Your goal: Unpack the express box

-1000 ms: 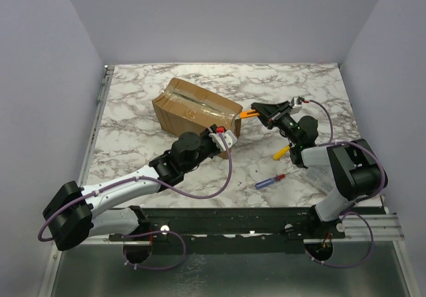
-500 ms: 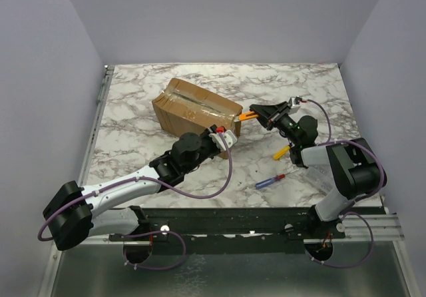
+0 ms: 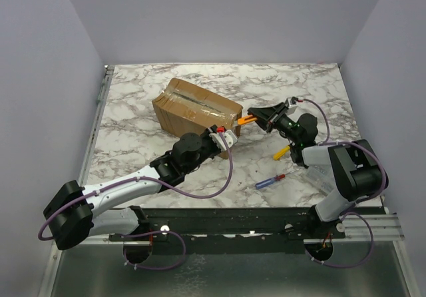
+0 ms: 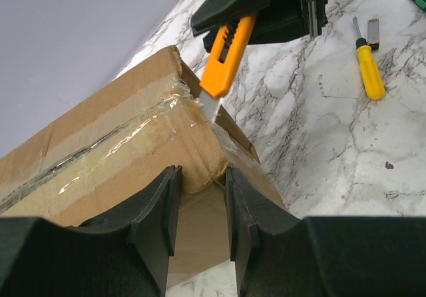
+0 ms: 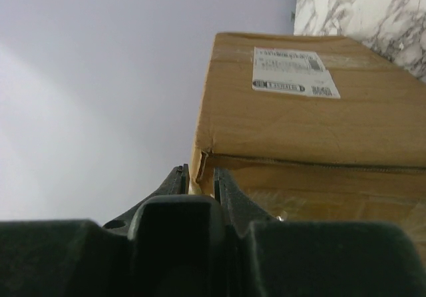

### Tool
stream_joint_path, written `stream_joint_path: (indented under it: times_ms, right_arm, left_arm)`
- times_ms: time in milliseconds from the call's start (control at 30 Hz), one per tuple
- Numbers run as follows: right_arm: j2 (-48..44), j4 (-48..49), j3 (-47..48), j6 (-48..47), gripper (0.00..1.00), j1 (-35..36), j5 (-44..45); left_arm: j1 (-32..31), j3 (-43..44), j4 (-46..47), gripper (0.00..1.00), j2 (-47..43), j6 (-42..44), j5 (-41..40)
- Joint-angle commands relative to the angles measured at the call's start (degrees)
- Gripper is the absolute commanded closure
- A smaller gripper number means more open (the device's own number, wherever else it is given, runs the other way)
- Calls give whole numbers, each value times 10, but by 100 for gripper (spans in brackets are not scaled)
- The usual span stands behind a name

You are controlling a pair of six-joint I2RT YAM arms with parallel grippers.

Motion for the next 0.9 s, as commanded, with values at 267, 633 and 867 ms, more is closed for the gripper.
stream_joint_path:
  times_ms: [267,633,867]
  right_arm:
    - [-58,-107,11,-55,100,26,-162]
    - [-250,-755,147,-471,100,27,117]
    - [-273,-889,186,-561,100,31,183]
  left_arm:
    - [4,-6,-42,65,29,-19,-10]
    - [4,13,-97,49,-26,-40,40]
    - [5,85,-140,22,-58,-176,74]
